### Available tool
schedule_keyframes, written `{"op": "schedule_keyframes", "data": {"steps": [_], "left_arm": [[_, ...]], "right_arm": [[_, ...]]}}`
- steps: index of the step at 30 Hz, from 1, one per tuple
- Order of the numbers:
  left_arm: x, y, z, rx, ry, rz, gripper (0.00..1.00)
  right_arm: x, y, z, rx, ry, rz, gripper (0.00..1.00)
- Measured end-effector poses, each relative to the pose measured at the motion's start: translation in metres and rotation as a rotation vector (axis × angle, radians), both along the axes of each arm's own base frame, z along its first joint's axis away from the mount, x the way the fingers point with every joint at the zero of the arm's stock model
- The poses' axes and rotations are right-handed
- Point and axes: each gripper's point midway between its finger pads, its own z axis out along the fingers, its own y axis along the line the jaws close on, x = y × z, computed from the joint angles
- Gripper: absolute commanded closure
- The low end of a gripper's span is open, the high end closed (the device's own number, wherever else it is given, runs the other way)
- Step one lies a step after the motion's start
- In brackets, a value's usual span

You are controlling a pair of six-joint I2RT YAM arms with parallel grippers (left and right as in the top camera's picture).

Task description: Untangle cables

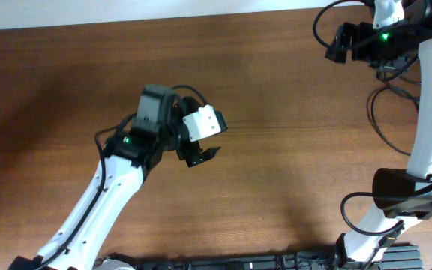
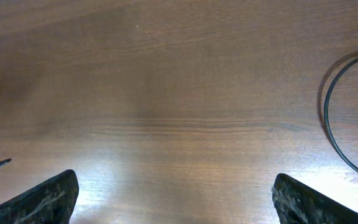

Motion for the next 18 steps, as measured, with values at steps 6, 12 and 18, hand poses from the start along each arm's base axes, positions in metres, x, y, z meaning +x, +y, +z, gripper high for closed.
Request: {"op": "schedule_keyframes", "data": {"steps": [6, 12, 18], "left_arm": [[-0.007, 0.025, -0.014, -0.117, -0.120, 0.027, 0.01], [-0.030, 0.059, -0.011, -0.198, -0.210, 0.096, 0.01], [-0.038, 0.084, 0.028, -0.271, -0.380, 0.181, 0.01]], "right_arm": [[0.000, 0.000, 0.000, 0.000, 0.000, 0.000, 0.01], [0.000, 0.000, 0.000, 0.000, 0.000, 0.000, 0.01], [0.000, 0.000, 0.000, 0.000, 0.000, 0.000, 0.01]]}}
